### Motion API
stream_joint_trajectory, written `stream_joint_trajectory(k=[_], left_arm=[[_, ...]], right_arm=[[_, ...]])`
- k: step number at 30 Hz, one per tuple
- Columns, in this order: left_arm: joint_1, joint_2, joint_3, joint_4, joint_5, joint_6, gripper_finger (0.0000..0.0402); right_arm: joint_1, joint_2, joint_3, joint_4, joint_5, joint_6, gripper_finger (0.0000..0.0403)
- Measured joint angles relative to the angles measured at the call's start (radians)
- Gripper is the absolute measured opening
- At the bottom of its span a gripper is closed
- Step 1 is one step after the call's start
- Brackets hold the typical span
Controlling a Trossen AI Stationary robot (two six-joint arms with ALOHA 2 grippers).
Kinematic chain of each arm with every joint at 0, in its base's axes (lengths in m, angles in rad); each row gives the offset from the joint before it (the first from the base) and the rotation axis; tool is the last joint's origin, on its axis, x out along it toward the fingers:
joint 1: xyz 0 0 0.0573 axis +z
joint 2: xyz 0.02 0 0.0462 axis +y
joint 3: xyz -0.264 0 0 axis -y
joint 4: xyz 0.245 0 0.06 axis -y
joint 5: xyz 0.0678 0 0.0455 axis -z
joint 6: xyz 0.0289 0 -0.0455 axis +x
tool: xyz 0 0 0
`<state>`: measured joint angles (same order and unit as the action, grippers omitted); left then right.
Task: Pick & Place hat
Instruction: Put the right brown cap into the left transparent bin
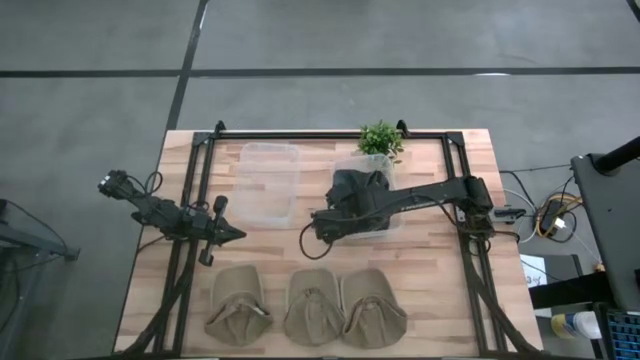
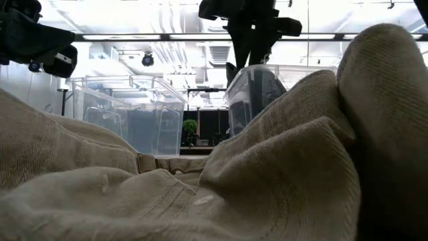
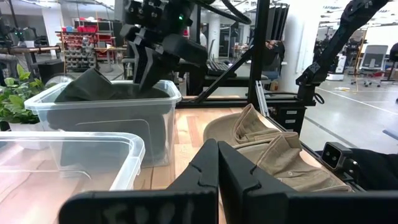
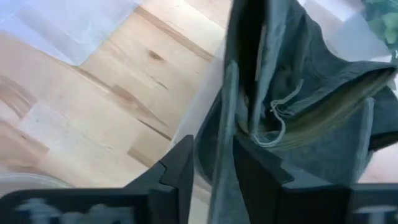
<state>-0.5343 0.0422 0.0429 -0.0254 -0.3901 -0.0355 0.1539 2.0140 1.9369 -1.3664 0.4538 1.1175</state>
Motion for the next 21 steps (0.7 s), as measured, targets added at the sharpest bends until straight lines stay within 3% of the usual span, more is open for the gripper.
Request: stream_joint_trajectory(k=[9,17,21], left_arm=[[0.0,0.0,0.0,0.001,0.0,-0.001,0.0],[0.0,0.0,-0.001,0.003,0.0,-0.002,0.0],[0.0,0.0,-0.001,0.005,0.0,-0.002,0.0]], right_arm=[[-0.008,-0.005,0.071,-0.051,-0.063,-0.055,0.0151],[0.043,-0.006,0.254,-0.04,-0.064,-0.348,0.0139],[0.119,-0.005,0.283,-0.041,-0.09,-0.394,0.0126]])
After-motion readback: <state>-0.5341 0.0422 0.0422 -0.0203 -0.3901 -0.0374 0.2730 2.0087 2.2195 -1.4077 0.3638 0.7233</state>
